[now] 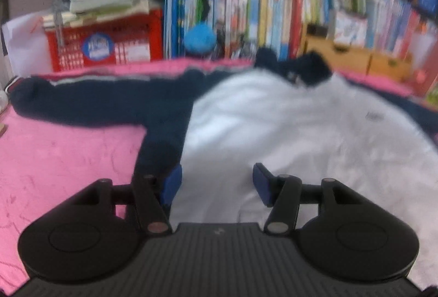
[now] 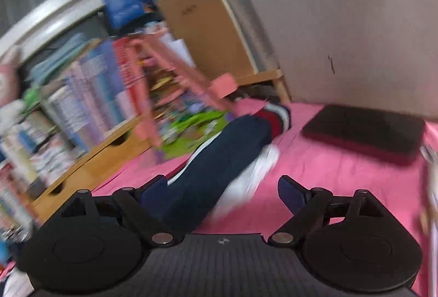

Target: Fold clothes

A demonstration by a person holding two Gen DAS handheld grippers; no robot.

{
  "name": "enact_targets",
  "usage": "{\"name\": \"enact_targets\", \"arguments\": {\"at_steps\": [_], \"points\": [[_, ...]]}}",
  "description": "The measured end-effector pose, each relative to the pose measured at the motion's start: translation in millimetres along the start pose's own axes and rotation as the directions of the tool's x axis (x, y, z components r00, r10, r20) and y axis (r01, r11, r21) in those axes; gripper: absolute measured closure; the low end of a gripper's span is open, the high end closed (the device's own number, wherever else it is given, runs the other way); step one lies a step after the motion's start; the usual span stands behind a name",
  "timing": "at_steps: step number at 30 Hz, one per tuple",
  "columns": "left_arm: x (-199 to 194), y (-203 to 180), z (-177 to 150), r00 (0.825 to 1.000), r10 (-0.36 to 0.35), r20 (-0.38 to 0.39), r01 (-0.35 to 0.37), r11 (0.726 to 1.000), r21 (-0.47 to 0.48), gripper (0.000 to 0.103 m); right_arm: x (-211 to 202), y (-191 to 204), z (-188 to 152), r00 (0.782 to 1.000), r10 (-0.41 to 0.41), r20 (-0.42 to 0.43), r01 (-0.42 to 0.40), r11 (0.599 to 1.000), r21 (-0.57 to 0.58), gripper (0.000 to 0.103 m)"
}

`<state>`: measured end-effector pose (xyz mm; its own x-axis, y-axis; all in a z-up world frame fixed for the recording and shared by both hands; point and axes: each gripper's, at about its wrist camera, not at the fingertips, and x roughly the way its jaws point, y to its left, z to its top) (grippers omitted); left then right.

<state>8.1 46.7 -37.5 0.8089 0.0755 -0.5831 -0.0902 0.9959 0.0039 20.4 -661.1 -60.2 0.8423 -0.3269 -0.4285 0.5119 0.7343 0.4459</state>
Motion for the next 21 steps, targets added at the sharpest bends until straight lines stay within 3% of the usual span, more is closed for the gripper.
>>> {"name": "enact_targets", "arguments": {"at_steps": [4,6,7,8,9,10,12,14,18,19,20,21], "points": [[3,-5,-7,1.000,0.026,-0.003,-0.026,0.999,0.020,0.043,65,-4,21,0.996,-0.038,-0.081,0.039,0.999,0.015,0.014],[4,-3,-7,1.000,0.029,-0.007,-0.029,0.999,0.013,0.039,84,3,25,0.993,-0.063,-0.097,0.058,0.997,-0.052,0.023],[4,-3,-8,0.999,0.031,-0.009,-0.031,0.999,0.010,0.038,92,7,27,0.992,-0.076,-0.102,0.067,0.993,-0.093,0.048],[4,-3,-7,0.999,0.033,-0.010,-0.033,0.999,0.009,0.037,100,11,28,0.990,-0.090,-0.106,0.075,0.988,-0.134,0.065],[5,-3,-8,0.999,0.036,-0.011,-0.036,0.999,0.009,0.036,108,15,30,0.989,-0.104,-0.109,0.084,0.981,-0.175,0.072],[5,-3,-8,0.999,0.038,-0.012,-0.038,0.999,0.008,0.036,110,17,33,0.991,-0.105,-0.087,0.087,0.977,-0.197,0.087],[6,-2,-6,0.999,0.041,-0.015,-0.041,0.999,0.005,0.033,107,17,40,0.994,-0.112,0.000,0.110,0.969,-0.224,0.091],[7,-2,-5,0.999,0.043,-0.018,-0.042,0.999,0.007,0.031,114,11,45,0.989,-0.147,0.032,0.151,0.964,-0.220,0.094],[7,0,-5,0.999,0.041,-0.018,-0.041,0.999,0.006,0.031,126,9,39,0.974,-0.227,-0.008,0.218,0.943,-0.251,0.087],[6,0,-6,0.999,0.040,-0.018,-0.040,0.999,0.006,0.031,124,13,35,0.970,-0.242,-0.018,0.229,0.935,-0.271,0.074],[6,-1,-6,0.999,0.040,-0.018,-0.040,0.999,0.005,0.031,116,19,31,0.968,-0.251,-0.008,0.238,0.928,-0.287,0.045],[6,-1,-5,0.999,0.039,-0.019,-0.039,0.999,0.004,0.031,106,26,26,0.967,-0.256,0.009,0.247,0.922,-0.299,0.029]]}}
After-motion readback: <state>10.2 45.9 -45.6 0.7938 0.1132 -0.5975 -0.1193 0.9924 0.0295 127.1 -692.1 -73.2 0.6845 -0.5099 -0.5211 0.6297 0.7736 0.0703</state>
